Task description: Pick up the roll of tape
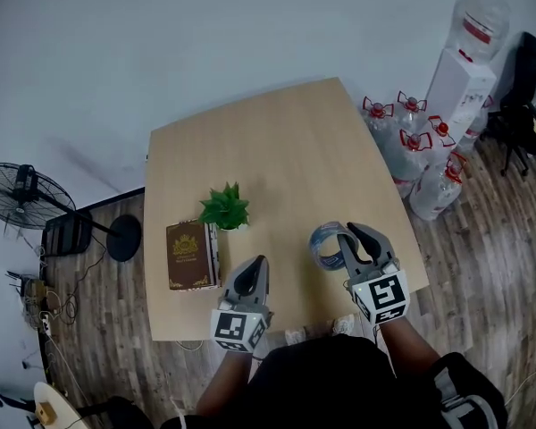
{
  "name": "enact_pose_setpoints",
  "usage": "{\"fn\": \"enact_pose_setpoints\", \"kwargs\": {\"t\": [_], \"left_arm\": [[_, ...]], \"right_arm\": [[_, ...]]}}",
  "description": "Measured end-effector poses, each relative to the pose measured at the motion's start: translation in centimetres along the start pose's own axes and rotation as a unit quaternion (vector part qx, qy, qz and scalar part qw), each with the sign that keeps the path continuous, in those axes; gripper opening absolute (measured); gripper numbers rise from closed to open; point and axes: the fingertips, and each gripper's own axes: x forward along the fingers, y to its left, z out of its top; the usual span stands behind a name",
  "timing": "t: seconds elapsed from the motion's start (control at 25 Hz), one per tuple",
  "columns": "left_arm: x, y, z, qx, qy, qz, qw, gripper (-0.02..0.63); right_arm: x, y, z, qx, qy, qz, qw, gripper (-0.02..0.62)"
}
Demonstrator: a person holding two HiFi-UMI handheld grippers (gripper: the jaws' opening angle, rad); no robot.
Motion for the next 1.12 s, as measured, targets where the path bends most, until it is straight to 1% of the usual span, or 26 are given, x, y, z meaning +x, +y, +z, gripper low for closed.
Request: {"fn": "enact_pose_setpoints", "kwargs": {"t": [0.12, 0.24, 0.48, 0.76, 0.92, 1.0, 1.12], "left_arm": [[0.2, -0.2, 0.6, 0.005, -0.007, -0.003, 1.0000, 0.003], [0.3, -0.8, 0.9, 0.007, -0.010, -0.010, 0.9999, 0.003], [0.4, -1.9, 1.0, 0.005, -0.010, -0.021, 0.9997, 0.003], [-0.1, -2.7, 1.1, 0.004, -0.013, -0.024, 0.9996, 0.003], [-0.3, -3.2, 1.2, 0.003, -0.013, -0.027, 0.9995, 0.003], [-0.5, -3.5, 1.0, 0.001, -0.012, -0.030, 0.9995, 0.003], [-0.7, -4.0, 0.8, -0.001, -0.010, -0.033, 0.9994, 0.003]], "right_arm": [[-1.5, -0.1, 1.5, 0.000, -0.026, -0.010, 1.000, 0.067], [-2.7, -0.2, 2.6, -0.011, -0.041, -0.017, 0.999, 0.066], [-3.6, -0.3, 2.8, -0.038, -0.034, -0.028, 0.998, 0.060], [-4.2, -0.1, 3.4, -0.040, -0.043, -0.029, 0.998, 0.060], [-4.3, -0.1, 3.3, -0.050, -0.043, -0.024, 0.998, 0.060], [-4.4, -0.1, 3.0, -0.044, -0.036, -0.023, 0.998, 0.060], [-4.4, 0.1, 3.3, -0.037, -0.042, -0.024, 0.998, 0.060]]}}
